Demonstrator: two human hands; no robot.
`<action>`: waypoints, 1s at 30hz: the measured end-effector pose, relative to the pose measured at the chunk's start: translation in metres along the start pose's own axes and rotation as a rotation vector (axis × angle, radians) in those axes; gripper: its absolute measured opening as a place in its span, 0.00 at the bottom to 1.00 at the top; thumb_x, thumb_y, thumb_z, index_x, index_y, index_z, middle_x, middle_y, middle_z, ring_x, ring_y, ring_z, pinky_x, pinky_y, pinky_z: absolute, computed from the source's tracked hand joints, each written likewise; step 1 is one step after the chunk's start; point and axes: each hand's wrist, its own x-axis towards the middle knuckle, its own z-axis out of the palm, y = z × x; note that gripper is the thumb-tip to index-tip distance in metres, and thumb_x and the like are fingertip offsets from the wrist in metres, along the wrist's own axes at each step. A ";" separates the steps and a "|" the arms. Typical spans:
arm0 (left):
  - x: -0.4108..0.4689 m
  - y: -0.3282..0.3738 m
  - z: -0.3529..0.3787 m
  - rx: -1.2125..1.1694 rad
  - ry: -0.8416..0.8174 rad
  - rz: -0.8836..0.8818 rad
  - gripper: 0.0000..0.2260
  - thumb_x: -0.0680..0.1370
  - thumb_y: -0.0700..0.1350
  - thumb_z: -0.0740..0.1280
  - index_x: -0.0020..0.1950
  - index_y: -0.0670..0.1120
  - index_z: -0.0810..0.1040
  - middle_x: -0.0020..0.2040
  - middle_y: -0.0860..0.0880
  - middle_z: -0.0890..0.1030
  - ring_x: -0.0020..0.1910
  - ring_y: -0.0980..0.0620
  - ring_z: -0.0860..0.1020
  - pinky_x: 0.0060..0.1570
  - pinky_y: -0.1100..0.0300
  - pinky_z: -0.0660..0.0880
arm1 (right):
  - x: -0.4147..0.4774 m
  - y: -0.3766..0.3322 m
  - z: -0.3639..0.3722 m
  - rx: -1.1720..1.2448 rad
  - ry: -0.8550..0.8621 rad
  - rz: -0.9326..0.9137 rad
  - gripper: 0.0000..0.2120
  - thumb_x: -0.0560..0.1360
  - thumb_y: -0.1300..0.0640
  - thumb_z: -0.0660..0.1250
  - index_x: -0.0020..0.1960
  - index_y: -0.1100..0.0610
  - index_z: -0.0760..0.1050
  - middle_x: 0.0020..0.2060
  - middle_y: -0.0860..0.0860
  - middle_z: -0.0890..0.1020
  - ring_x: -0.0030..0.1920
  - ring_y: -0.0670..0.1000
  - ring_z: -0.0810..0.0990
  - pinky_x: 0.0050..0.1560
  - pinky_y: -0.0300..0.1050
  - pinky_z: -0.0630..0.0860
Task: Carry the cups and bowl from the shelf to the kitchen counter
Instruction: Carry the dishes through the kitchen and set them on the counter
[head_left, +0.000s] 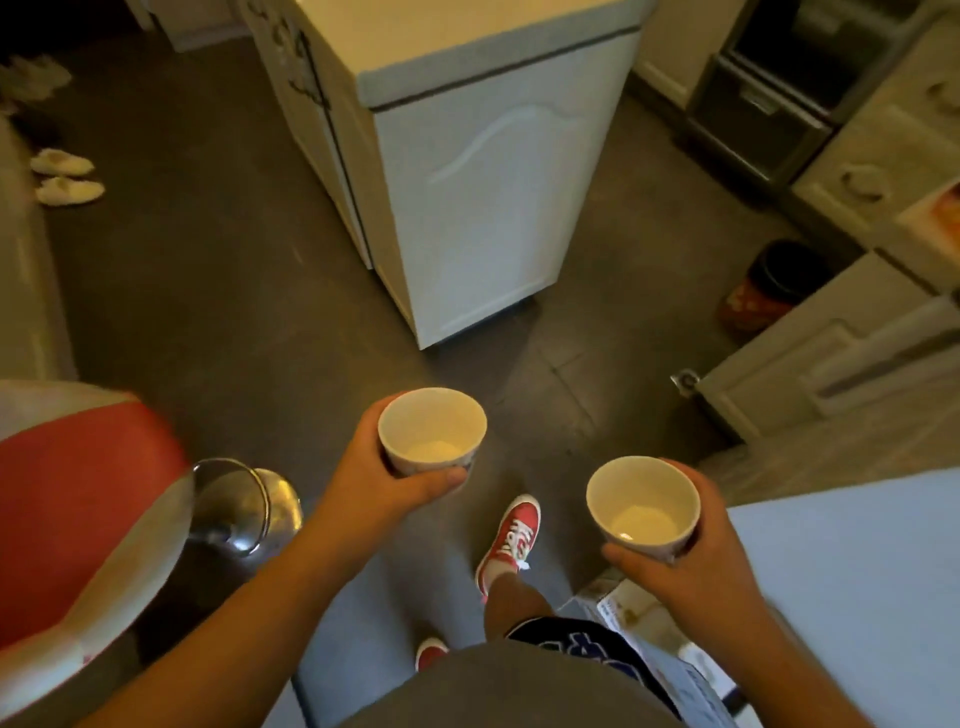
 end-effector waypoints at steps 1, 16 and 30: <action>0.020 0.006 0.009 0.000 -0.023 0.006 0.31 0.58 0.53 0.76 0.57 0.62 0.68 0.56 0.63 0.74 0.52 0.64 0.77 0.40 0.75 0.75 | 0.011 0.003 -0.006 0.000 0.013 0.013 0.39 0.58 0.49 0.80 0.59 0.25 0.63 0.52 0.21 0.73 0.58 0.30 0.74 0.47 0.28 0.72; 0.222 0.081 0.052 0.095 -0.037 -0.073 0.35 0.60 0.50 0.75 0.64 0.59 0.65 0.57 0.60 0.74 0.54 0.55 0.76 0.45 0.67 0.75 | 0.265 -0.030 -0.055 0.112 0.092 -0.005 0.43 0.53 0.43 0.81 0.64 0.43 0.65 0.58 0.37 0.74 0.57 0.41 0.75 0.53 0.34 0.72; 0.495 0.144 0.099 0.143 -0.318 -0.009 0.33 0.59 0.48 0.81 0.58 0.63 0.70 0.55 0.60 0.80 0.54 0.65 0.78 0.43 0.69 0.78 | 0.467 -0.049 -0.094 0.115 0.319 0.075 0.41 0.57 0.58 0.83 0.58 0.32 0.66 0.56 0.32 0.74 0.56 0.29 0.73 0.52 0.31 0.70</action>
